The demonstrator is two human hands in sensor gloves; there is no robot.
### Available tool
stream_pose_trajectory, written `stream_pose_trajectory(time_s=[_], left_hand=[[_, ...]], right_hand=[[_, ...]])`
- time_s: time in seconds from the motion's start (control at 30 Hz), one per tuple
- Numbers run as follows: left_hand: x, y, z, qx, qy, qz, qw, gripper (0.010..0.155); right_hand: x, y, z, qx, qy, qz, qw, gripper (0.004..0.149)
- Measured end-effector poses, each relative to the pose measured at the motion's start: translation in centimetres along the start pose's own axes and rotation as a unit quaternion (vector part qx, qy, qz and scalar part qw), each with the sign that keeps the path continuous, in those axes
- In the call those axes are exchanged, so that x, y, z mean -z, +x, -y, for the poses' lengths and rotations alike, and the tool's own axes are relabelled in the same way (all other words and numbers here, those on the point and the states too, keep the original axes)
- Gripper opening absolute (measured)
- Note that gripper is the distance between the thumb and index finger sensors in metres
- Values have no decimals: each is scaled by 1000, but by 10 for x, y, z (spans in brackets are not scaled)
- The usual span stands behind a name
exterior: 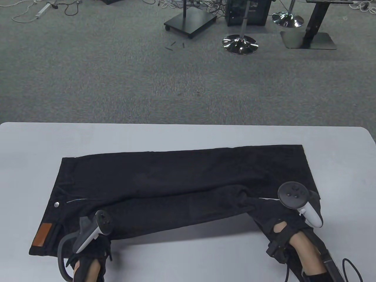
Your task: Fold trousers
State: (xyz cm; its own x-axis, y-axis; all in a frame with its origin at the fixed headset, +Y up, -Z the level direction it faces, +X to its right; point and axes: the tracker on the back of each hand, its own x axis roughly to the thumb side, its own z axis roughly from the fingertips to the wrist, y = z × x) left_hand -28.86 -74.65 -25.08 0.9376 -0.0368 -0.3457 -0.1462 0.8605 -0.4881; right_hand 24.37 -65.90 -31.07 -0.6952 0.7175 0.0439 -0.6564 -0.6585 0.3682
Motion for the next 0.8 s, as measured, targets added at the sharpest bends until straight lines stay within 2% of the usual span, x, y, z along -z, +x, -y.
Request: stream_pose_trajectory(time_s=[0.17, 0.27, 0.37, 0.43, 0.57, 0.7, 0.8], left_hand=[[1, -24, -14, -41, 28, -18, 999, 53], [-1, -41, -28, -65, 72, -23, 995, 49], [-8, -52, -47, -119, 127, -3, 985, 48], [-17, -58, -65, -153, 185, 16, 971, 49], [-28, -59, -96, -178, 264, 43, 947, 47], [-27, -53, -121, -199, 308, 65, 928, 46], [-21, -47, -139, -204, 330, 74, 919, 46]], right_hand=[[-1, 1, 8, 18, 12, 10, 1000, 47], [0, -3, 14, 42, 20, 11, 999, 46], [3, -9, 19, 62, 30, 6, 998, 45], [6, -14, 26, 92, 29, 10, 995, 45], [13, -20, 39, 145, 50, 13, 988, 45], [19, -19, 54, 225, 64, 35, 972, 46], [25, -15, 67, 242, 30, 33, 969, 47]])
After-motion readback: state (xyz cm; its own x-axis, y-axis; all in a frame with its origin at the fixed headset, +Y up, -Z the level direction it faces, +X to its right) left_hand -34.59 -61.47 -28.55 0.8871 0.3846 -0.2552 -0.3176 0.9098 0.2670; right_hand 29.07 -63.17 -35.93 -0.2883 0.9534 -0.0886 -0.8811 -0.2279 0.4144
